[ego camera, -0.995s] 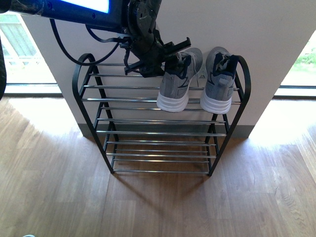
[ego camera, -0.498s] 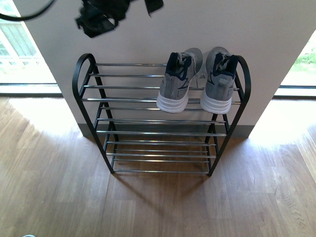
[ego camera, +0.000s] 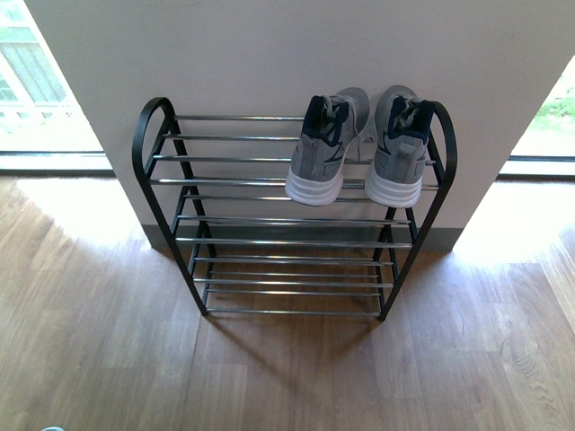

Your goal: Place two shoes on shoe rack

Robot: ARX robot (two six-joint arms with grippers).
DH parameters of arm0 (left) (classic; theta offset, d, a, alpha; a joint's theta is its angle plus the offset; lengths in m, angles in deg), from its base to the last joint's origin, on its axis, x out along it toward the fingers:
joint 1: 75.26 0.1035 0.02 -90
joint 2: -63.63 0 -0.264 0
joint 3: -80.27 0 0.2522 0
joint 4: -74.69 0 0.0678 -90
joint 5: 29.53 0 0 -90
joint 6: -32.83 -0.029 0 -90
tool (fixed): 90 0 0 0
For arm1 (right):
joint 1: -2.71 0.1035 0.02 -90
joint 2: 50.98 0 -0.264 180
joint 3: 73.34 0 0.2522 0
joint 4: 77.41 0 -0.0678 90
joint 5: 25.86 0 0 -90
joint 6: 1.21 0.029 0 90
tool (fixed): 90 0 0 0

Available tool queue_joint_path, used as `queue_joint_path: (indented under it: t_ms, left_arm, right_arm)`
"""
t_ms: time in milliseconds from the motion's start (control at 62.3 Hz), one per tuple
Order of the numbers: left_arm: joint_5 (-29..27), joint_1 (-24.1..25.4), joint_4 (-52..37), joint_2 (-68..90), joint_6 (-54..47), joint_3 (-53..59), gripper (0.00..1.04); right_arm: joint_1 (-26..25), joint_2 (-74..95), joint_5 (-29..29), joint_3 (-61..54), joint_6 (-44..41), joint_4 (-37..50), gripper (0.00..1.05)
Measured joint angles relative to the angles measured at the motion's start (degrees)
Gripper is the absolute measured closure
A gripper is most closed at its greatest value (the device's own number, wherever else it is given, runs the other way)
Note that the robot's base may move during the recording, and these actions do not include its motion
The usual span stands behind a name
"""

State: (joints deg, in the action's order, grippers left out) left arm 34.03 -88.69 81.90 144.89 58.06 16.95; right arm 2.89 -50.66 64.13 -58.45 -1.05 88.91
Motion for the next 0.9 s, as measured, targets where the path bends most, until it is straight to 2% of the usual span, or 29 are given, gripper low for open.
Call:
queue_joint_path:
  t_ms: [96,177,209,289,337,385,626,674,722,770,899]
  left_arm:
    - [-3.5,0.2,2.6,-8.6,0.2,6.2,0.09]
    - [-4.1,0.4,2.6,-13.3,0.6,9.3,0.09]
    - [-2.4,0.8,0.8,-14.4,-0.8,10.2,0.11]
    - [10.9,3.3,-16.9,-17.0,-9.5,17.3,0.25]
    - [15.0,4.0,-23.6,-17.9,-14.0,20.9,0.32]
    - [18.3,4.9,-30.1,-19.9,-19.2,25.8,0.45]
    - [21.8,8.5,-32.1,-30.2,-24.2,37.6,1.04]
    - [22.6,9.1,-32.0,-31.4,-24.3,38.5,1.04]
    - [25.9,11.6,-31.4,-33.4,-24.5,39.8,1.04]
    - [26.0,13.0,-30.6,-35.4,-24.5,41.1,1.04]
    - [26.4,13.2,-28.0,-40.5,-24.6,43.7,1.04]
  right_arm:
    - [0.0,0.0,0.0,0.0,0.0,0.0,0.09]
    - [0.0,0.0,0.0,0.0,0.0,0.0,0.09]
    - [0.0,0.0,0.0,0.0,0.0,0.0,0.09]
    - [0.0,0.0,0.0,0.0,0.0,0.0,0.09]
    - [0.0,0.0,0.0,0.0,0.0,0.0,0.09]
    - [0.0,0.0,0.0,0.0,0.0,0.0,0.09]
    - [0.0,0.0,0.0,0.0,0.0,0.0,0.09]
    - [0.0,0.0,0.0,0.0,0.0,0.0,0.09]
    - [0.0,0.0,0.0,0.0,0.0,0.0,0.09]
    - [0.0,0.0,0.0,0.0,0.0,0.0,0.09]
    - [0.0,0.0,0.0,0.0,0.0,0.0,0.09]
